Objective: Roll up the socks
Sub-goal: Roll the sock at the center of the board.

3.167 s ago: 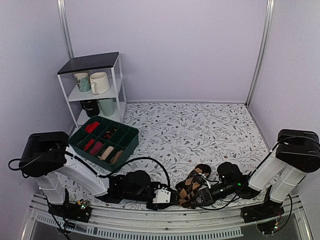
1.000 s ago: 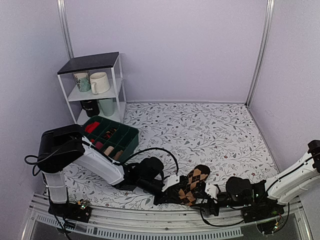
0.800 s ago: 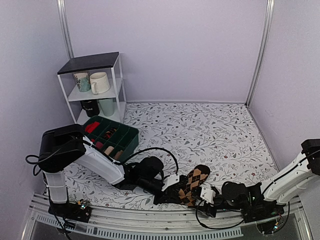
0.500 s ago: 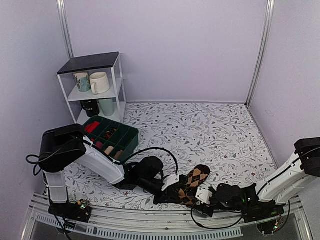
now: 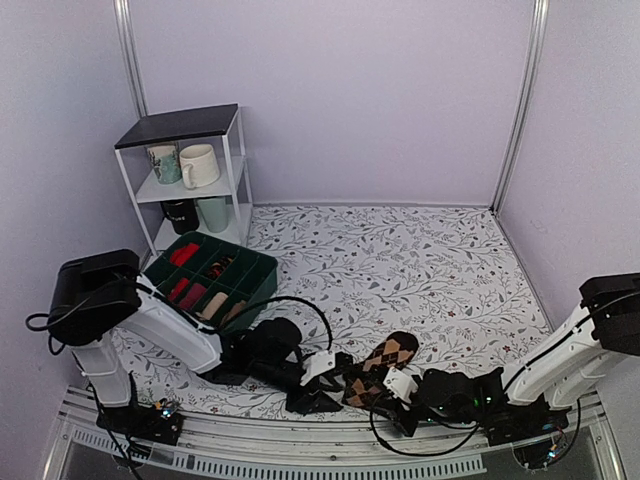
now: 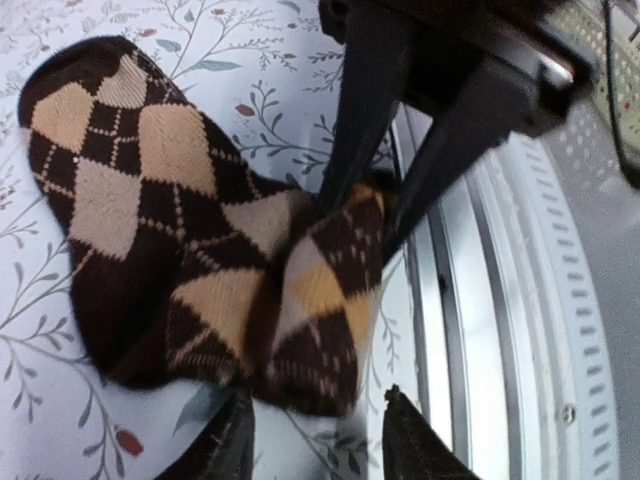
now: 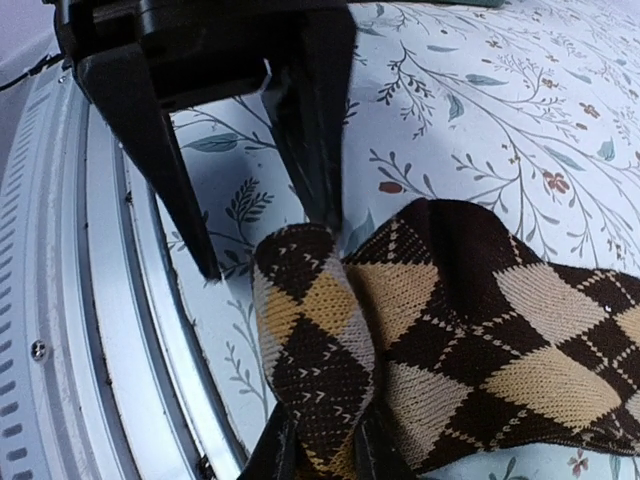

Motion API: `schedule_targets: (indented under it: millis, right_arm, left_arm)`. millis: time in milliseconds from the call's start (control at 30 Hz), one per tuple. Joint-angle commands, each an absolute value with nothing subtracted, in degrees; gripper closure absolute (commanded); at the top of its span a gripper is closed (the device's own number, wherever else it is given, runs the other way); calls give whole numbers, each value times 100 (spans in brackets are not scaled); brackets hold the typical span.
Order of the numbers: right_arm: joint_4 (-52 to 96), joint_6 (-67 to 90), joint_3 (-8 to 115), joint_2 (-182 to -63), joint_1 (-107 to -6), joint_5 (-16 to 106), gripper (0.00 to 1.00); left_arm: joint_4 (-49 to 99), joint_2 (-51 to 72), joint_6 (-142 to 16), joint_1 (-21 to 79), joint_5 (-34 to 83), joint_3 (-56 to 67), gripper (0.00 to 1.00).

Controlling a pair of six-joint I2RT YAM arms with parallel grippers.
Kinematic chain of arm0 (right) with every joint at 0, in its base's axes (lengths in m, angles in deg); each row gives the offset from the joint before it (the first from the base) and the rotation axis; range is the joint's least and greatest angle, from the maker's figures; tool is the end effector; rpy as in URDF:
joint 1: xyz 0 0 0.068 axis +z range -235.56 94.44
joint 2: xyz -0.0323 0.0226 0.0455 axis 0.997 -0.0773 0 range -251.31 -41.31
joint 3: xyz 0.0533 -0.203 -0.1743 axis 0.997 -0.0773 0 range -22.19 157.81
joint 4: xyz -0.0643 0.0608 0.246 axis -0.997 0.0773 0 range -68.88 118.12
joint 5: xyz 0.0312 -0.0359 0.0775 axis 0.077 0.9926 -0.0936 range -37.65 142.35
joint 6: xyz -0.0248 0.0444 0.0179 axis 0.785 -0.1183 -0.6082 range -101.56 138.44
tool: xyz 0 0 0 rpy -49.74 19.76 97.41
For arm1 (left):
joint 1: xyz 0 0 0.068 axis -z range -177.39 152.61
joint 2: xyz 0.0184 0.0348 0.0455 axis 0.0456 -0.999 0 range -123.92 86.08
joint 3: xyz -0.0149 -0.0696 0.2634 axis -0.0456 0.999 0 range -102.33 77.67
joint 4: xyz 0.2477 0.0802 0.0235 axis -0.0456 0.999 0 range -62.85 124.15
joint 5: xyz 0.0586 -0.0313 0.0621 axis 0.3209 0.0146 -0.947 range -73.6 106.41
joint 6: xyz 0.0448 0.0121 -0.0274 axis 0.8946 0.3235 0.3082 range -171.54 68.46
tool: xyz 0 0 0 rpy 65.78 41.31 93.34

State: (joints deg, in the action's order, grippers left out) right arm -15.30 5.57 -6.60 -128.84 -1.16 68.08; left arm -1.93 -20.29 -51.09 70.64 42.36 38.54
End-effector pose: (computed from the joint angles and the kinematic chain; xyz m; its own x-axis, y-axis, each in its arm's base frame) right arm 0.0320 0.2277 0.1000 -0.2637 -0.4938 -0.8286 -0.9003 0.4343 0.0277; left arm 0.1082 -0.3098 0.0986 -0.2238 0.5731 -0.7884 0.9643 0.0128 -0.2644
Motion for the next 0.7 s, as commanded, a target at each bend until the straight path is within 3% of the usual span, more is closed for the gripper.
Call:
schedule_targets:
  millis: [0, 267, 667]
  right_arm:
    - [-763, -88, -1104, -12387, -206, 6099, 92]
    - [-719, -915, -1332, -11804, -1180, 4387, 91]
    - [-755, -1126, -746, -13365, -1794, 3252, 91]
  left_arm:
    - [-510, -1166, -4401, 7391, 3108, 4568, 51]
    - [-1055, -1285, -3164, 7804, 2466, 4438, 38]
    - [-645, -1931, -2449, 7878, 2874, 3717, 37]
